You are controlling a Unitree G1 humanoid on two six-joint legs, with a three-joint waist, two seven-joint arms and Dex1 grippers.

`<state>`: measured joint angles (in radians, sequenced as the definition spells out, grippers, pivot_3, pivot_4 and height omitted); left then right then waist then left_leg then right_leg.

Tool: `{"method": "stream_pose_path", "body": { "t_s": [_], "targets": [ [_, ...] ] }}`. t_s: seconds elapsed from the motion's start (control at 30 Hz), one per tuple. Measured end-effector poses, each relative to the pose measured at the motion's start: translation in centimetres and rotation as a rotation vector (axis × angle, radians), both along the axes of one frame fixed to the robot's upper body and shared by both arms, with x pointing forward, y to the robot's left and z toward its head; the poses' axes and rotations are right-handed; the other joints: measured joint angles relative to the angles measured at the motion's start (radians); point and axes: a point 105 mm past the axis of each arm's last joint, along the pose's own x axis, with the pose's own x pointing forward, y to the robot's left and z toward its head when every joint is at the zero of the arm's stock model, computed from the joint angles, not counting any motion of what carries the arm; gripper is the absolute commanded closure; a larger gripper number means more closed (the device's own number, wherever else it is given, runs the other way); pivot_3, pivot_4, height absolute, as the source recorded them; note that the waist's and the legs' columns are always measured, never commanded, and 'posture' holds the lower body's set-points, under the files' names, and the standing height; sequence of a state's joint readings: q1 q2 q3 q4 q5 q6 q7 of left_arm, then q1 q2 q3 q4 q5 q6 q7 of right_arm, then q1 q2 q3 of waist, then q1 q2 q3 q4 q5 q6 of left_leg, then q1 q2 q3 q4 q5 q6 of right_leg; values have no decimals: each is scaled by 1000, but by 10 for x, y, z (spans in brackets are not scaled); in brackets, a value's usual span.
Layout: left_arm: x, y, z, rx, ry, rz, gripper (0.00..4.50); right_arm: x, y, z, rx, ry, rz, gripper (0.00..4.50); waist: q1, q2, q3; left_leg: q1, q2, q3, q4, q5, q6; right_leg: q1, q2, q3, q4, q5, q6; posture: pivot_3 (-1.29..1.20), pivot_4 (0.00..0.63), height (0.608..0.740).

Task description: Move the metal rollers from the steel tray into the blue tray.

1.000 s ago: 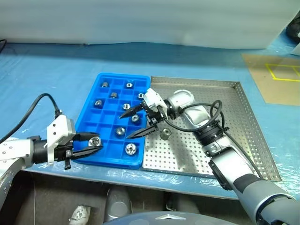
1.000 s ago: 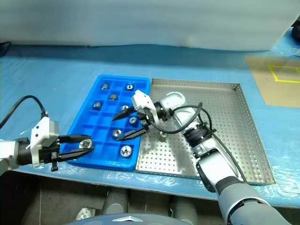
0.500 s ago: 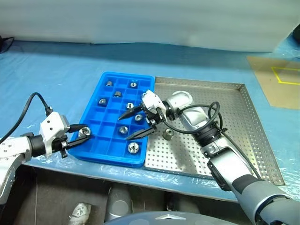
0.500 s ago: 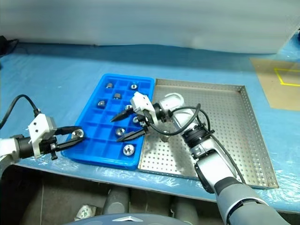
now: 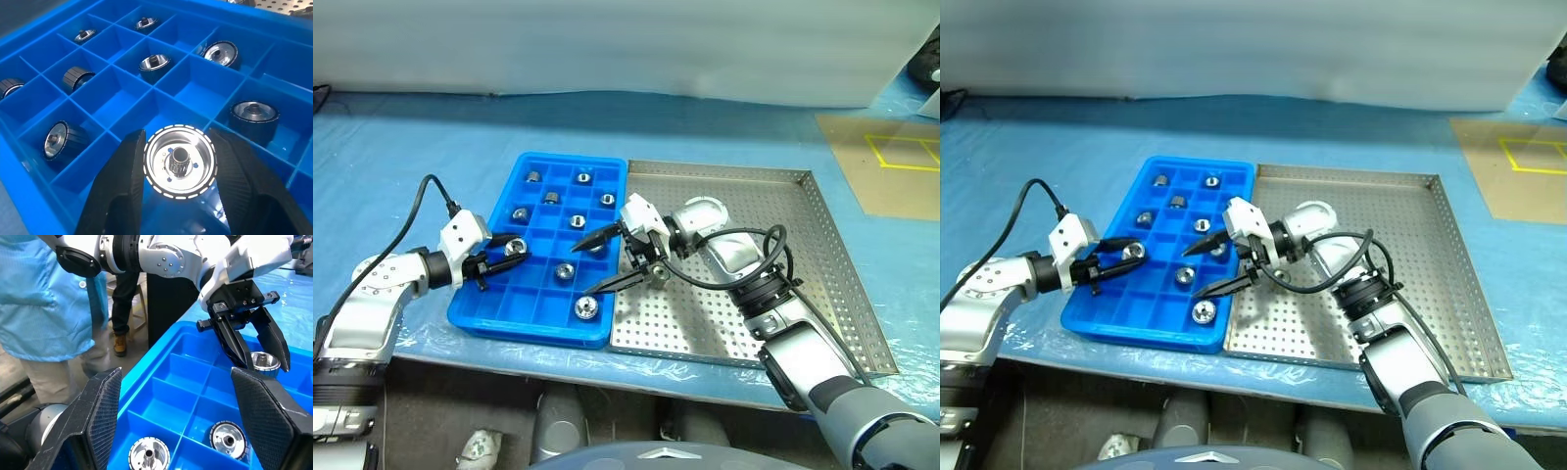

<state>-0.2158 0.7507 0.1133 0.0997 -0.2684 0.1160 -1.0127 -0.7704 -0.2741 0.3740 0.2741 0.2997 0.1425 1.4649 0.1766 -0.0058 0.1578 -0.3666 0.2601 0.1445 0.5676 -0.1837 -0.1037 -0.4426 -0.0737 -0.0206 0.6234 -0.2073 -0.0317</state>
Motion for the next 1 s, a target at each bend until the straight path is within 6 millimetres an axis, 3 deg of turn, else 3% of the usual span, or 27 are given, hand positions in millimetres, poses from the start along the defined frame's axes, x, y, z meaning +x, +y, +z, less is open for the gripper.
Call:
{"method": "stream_pose_path", "body": {
  "t_s": [0.3, 0.43, 0.73, 0.77, 0.97, 1.0],
  "targets": [
    [21, -12, -1, -6, -63, 3, 2819, 1, -3, 0, -3, -5, -18, 844, 0, 0, 0, -1, 0, 0, 1, 0, 0, 0, 0, 0, 0, 0, 0, 284, 150, 740],
    [24, -23, -5, 1, -56, -29, 2819, 2, -6, -2, -10, 5, -29, 844, 0, -1, 0, -1, 0, 0, 1, 0, 0, 0, 0, 0, 0, 0, 0, 275, 150, 740],
    [24, -26, -13, 15, -38, -43, 2819, 1, -9, -6, -14, 6, -52, 844, -2, -1, 0, -1, 0, 0, 1, 0, 0, 0, 0, 0, 0, 0, 0, 260, 150, 740],
    [24, -25, -13, 14, -35, -42, 2088, 1, -9, -5, -13, 1, -52, 844, -3, -1, 0, 0, 0, 0, 1, 0, 0, 0, 0, 0, 0, 0, 0, 260, 150, 740],
    [24, -23, -10, 5, -27, -42, 153, 1, -9, -4, -10, -3, -59, 844, -2, -1, 0, 0, 0, 0, 1, 0, 0, 0, 0, 0, 0, 0, 0, 265, 150, 740],
    [26, -22, -9, 14, -43, -32, 67, 1, -9, -4, -10, -3, -60, 844, -2, -1, 0, 0, 0, 0, 1, 0, 0, 0, 0, 0, 1, 0, 0, 265, 150, 740]
  ]
}}
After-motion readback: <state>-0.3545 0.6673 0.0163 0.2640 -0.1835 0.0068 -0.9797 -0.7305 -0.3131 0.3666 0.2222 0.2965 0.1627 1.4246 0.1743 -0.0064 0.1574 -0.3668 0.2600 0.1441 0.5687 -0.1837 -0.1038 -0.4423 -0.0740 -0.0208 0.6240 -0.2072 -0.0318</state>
